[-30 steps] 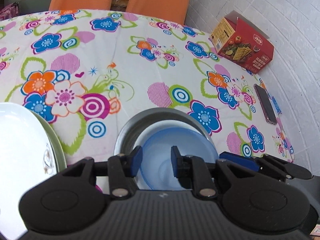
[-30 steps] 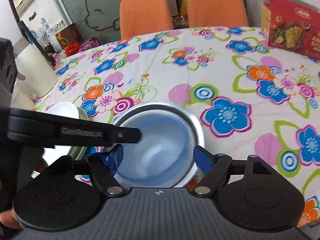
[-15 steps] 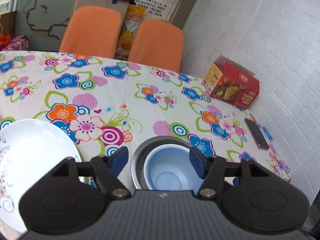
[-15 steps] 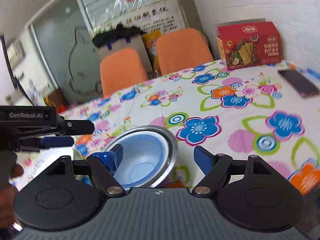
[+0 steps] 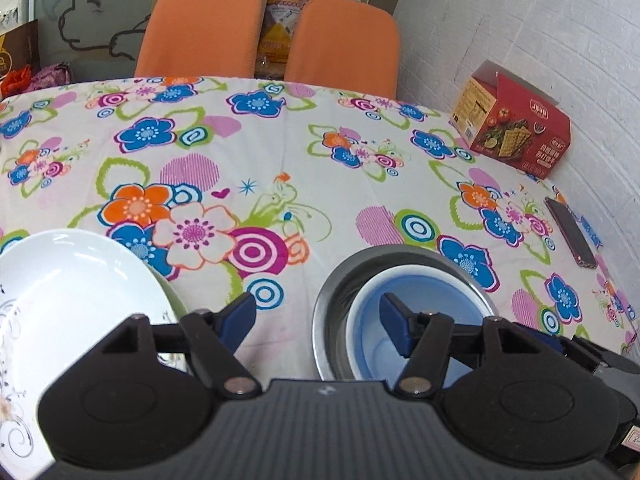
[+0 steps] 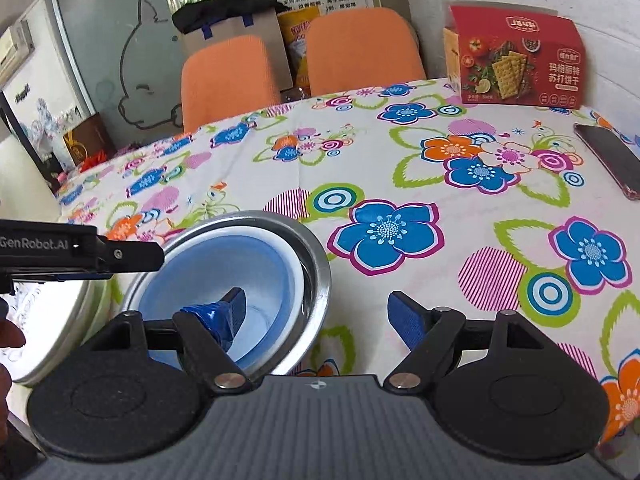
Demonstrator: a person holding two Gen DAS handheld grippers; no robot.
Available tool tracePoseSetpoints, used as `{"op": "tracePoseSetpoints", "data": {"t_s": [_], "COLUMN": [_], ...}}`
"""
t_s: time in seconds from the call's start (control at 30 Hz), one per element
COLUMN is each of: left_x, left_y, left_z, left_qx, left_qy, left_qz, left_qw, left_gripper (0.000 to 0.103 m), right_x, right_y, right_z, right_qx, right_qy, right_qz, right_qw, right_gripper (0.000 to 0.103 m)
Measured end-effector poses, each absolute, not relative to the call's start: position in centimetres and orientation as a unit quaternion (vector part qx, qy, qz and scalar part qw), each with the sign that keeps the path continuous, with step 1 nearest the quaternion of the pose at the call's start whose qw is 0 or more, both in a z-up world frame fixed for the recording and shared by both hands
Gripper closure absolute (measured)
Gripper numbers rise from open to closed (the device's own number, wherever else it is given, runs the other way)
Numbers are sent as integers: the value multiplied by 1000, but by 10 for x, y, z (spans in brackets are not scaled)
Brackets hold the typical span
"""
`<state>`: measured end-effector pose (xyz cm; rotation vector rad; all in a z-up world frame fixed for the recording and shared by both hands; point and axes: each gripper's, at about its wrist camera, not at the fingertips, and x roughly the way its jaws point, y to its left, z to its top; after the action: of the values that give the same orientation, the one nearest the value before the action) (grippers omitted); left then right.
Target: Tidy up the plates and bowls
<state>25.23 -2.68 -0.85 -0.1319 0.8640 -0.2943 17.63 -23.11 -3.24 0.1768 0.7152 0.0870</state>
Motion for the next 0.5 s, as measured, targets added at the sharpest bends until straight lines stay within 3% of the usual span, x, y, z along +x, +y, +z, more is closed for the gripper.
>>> {"op": "tracePoseSetpoints", "data": {"t_s": [0.5], "left_x": [268], "left_y": [-43], "left_z": [-36], "left_qx": [-32], "left_qy": [439], "left_qz": [-140], "left_qw": [887], "left_gripper": [37], "right_x": [191], "right_y": [-207], "right_z": [-48], "right_qx": [25], "right_qy": [374], "right_qz": [51], "right_qw": [926], "right_gripper": [35]}}
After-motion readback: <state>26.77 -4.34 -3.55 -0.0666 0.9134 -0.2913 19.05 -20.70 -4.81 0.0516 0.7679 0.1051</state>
